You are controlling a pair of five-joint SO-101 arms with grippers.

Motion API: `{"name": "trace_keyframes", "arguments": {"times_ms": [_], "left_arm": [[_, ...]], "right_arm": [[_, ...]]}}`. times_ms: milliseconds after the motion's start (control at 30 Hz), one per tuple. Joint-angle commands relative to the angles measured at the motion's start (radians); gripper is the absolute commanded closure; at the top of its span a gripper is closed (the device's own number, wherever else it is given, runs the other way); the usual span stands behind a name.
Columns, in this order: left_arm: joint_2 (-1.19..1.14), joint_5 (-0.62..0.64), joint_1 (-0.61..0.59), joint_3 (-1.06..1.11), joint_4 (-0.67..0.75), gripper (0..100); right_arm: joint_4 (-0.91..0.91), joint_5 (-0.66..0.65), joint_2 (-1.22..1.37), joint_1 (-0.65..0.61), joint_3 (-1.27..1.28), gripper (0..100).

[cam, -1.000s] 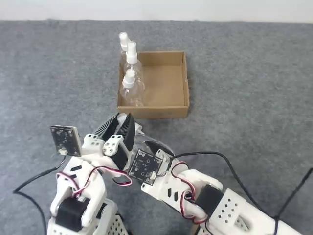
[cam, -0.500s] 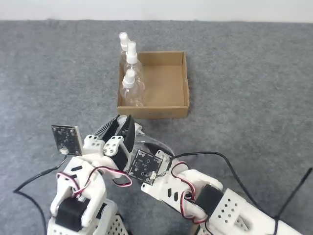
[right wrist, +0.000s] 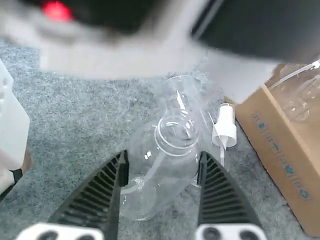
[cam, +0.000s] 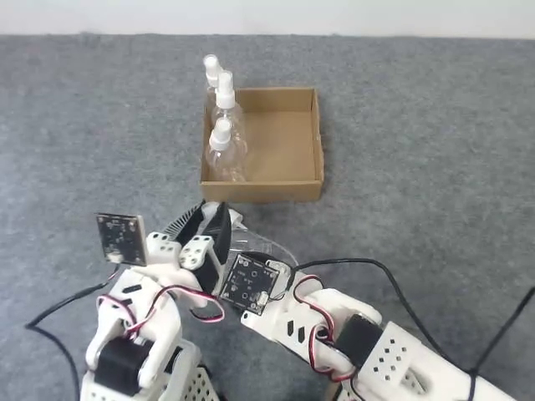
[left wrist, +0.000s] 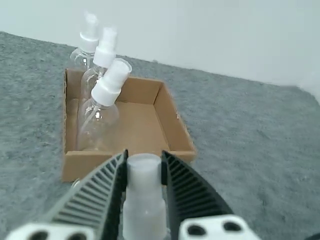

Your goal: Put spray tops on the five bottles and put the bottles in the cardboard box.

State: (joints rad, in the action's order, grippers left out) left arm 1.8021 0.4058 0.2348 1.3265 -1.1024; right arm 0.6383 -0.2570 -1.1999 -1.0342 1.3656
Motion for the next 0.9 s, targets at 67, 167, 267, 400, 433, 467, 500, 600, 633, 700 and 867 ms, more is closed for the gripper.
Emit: {"name": "trace_keyframes", "arguments": {"times_ms": [67,167,267,400,433,467,500,600,633,700,867], "left_arm": [[0.017,-0.031,0.058,-0.039,-0.049,98],[0.017,-0.031,0.068,-0.039,-0.055,98],[0.017,-0.031,0.069,-0.038,-0.058,98],[0.017,-0.031,0.071,-0.036,-0.083,98],[0.017,-0.031,0.071,-0.036,-0.083,98],[0.017,-0.031,0.071,-0.036,-0.084,98],[0.017,-0.031,0.071,-0.036,-0.084,98],[0.017,-0.031,0.089,-0.036,-0.107,98],[0.017,-0.032,0.114,-0.036,-0.118,98],[0.017,-0.032,0.167,-0.027,-0.127,98],[0.017,-0.032,0.192,0.01,-0.1,86]], "right_arm": [[-0.004,-0.003,0.001,0.038,-0.014,93.7],[-0.002,-0.003,0.001,0.038,-0.014,93.7],[-0.004,-0.003,0.001,0.053,-0.014,93.7],[-0.007,-0.002,0.001,0.064,-0.014,93.7],[-0.007,-0.002,0.001,0.064,-0.014,93.7],[-0.007,-0.002,0.001,0.064,-0.014,93.7],[-0.007,-0.002,0.001,0.065,-0.014,93.7],[-0.007,0.0,0.001,0.065,-0.012,93.7],[-0.007,0.014,0.001,0.065,-0.012,93.7],[-0.007,0.049,0.001,0.081,-0.012,93.7],[-0.01,0.068,-0.001,0.117,-0.017,93.7]]}}
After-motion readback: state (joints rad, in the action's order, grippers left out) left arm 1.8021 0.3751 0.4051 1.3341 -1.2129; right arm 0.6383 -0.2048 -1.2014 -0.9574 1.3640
